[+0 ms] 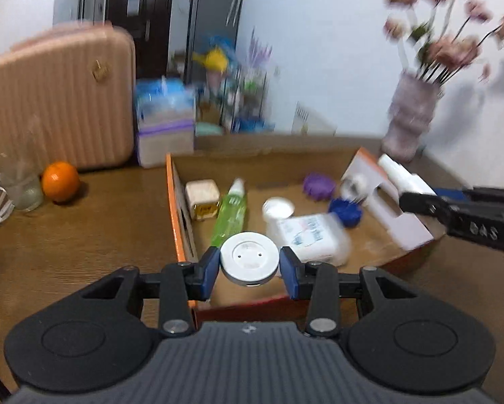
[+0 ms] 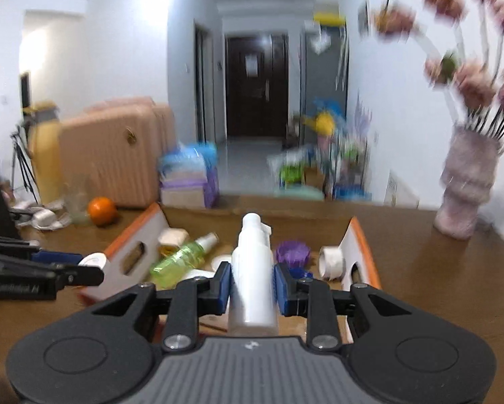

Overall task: Organize rigid objects
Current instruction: 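Carry the lid into the box and release it while the right gripper releases the spray bottle there, then withdraw both grippers from the box toward the lint roller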

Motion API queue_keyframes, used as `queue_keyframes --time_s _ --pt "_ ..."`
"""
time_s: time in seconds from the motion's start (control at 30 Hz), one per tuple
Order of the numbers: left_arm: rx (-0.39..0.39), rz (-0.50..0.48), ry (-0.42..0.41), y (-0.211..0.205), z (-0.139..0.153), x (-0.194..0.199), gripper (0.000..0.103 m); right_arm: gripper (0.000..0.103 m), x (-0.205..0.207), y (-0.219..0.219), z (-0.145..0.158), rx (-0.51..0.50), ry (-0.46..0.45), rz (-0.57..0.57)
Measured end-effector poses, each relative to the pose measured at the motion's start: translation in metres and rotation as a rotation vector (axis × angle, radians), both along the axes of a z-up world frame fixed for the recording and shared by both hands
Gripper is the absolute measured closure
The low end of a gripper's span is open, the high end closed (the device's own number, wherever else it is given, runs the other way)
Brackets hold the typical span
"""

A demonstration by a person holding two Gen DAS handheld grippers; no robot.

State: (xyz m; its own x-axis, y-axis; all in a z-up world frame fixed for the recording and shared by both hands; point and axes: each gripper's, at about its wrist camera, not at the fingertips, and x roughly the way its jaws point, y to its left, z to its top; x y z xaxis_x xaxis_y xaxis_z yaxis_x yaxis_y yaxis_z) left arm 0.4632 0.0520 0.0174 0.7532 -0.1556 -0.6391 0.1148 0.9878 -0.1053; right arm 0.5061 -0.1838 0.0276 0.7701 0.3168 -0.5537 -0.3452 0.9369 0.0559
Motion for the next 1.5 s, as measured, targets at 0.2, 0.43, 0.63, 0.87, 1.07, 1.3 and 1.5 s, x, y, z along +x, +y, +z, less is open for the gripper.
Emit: queue_keyframes --time_s 0.2,0.43,0.63,0.87,1.07,1.3,1.5 --pt "0.081 0.005 0.077 -0.006 -0.03 0.034 0.062 0.076 0.076 0.01 -0.048 0.073 0.228 -0.065" --pt "0.032 0.037 0.089 0.004 -0.018 0.032 0.057 0.071 0.077 0.004 -0.043 0.138 0.23 -0.083" --pt "0.016 0.083 0.009 0.009 0.005 -0.011 0.04 0.06 0.028 -0.005 -0.014 0.1 0.15 -0.014" --pt "0.083 0.077 -0.218 -0.009 0.021 -0.103 0.023 0.047 -0.044 -0.03 0.001 0.114 0.085 0.045" --pt "0.178 0.096 -0.354 -0.031 0.011 -0.183 0.006 0.03 -0.113 -0.05 0.002 0.114 0.017 0.091" --pt "0.19 0.077 -0.368 -0.047 -0.017 -0.255 0.001 0.025 -0.184 -0.078 -0.017 0.076 -0.041 0.036" --pt "0.143 0.077 -0.348 -0.045 -0.036 -0.295 0.0 0.023 -0.24 -0.097 -0.038 0.024 -0.068 0.013"
